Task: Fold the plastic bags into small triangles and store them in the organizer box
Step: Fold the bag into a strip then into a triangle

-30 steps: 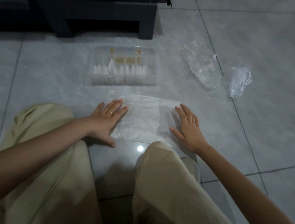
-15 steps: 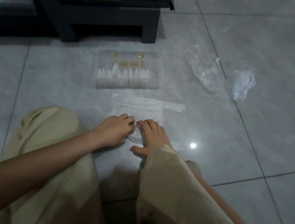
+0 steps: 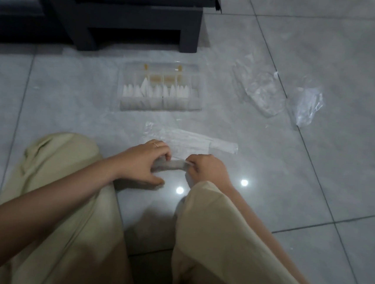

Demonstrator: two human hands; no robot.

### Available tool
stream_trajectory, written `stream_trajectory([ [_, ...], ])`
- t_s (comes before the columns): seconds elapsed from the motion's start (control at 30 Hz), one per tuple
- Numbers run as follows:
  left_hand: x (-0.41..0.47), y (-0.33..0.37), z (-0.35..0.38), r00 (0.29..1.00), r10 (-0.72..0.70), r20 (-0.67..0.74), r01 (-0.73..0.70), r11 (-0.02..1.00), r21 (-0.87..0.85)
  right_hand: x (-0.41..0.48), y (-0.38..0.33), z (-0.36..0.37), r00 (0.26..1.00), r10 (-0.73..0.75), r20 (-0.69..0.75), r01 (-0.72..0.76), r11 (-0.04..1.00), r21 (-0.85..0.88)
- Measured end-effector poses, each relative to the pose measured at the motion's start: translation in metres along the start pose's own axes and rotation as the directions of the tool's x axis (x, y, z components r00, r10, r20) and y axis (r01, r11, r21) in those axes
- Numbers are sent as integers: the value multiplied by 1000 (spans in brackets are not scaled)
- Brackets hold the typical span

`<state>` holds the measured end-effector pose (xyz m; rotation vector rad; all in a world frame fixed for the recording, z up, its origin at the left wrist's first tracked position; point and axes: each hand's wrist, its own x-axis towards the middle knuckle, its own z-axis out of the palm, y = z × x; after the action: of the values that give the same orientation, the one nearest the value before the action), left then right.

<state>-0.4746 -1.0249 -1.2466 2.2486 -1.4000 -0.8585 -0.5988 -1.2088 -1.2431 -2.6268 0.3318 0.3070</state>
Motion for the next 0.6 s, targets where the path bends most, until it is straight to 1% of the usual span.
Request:
stream_trajectory([
  [0.03,-2,0,2,1000,-6,31,6,1000,14,0,2,-5,999,8,52,-11,998,54],
  [0.1,-3,0,4,999,-8,43,9,1000,-22,2,7,-14,988,12,155,-40,983,178],
  [0.13,-2,-2,3,1000,-2,15,3,998,-57,4,10,-19,980,10,201,-60,969,241],
  [0.2,4,-4,0,994,-25,-104,7,987,-163,7,18,-28,967,0,256,-80,951,299],
  [0.27,9,-5,-6,965,-121,-232,61,966,-250,11,25,-35,970,-22,244,-43,965,257],
  [0.33,13,-10,-10,925,-239,-296,138,936,-324,16,29,-41,978,-29,205,-3,989,150],
  [0.37,15,-13,-11,909,-289,-301,173,918,-357,18,30,-44,981,-26,191,3,993,118],
  [0.43,19,-19,-13,887,-358,-291,229,889,-397,26,34,-49,979,-26,203,0,992,124],
  [0.5,24,-24,-12,861,-409,-304,258,865,-431,34,38,-52,971,-20,238,-12,992,129],
  [0.6,29,-24,-11,807,-472,-356,289,840,-459,44,42,-50,962,11,275,-30,997,65],
])
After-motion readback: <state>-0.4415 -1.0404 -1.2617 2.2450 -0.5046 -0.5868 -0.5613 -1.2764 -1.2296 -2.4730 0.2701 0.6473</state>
